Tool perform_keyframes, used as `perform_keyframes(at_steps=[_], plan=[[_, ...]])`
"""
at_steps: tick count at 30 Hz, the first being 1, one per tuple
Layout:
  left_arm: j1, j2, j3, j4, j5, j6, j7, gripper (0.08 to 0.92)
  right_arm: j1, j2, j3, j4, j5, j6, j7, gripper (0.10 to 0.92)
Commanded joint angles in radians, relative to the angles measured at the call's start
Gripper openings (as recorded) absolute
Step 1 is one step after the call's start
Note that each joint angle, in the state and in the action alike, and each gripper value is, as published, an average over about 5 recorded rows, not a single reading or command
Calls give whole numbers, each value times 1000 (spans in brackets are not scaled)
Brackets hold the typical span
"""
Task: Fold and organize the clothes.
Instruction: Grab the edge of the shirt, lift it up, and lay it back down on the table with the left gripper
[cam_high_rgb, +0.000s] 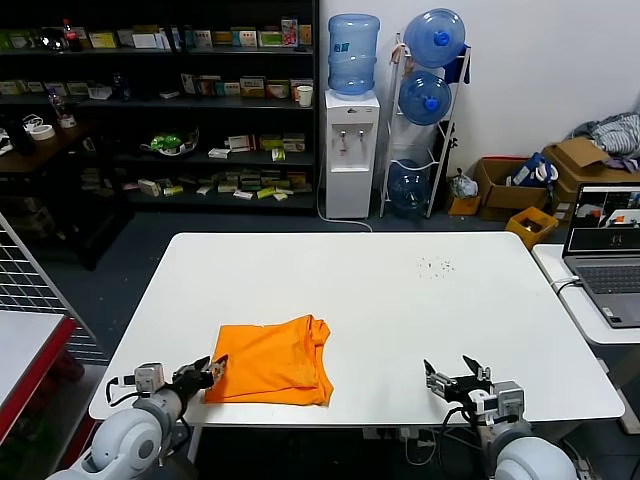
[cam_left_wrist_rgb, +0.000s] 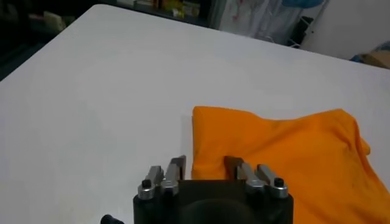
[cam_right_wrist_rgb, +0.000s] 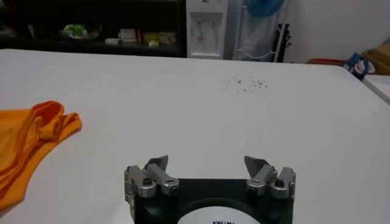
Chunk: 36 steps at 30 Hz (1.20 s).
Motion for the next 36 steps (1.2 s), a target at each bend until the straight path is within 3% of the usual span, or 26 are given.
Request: perform_keyframes(at_steps=[1,14,20,30,36], plan=[[-2,-7,4,15,13,-6,15,447,-3,0,3,2,0,1,1,823],[-5,-21,-2,-23,15,-15,4,102,-4,1,4,-1,0,3,1,823],[28,18,-46,-138,75,-2,-62,92,-3,-2,9,-2,1,6,0,823],[109,163,-189,-359,57,45,-211,92,20,1,-4,-12,1,18,-9,823],[135,231,-263,-397,38,59,-253,92,34,0,-12,-15,2,30,-16,823]])
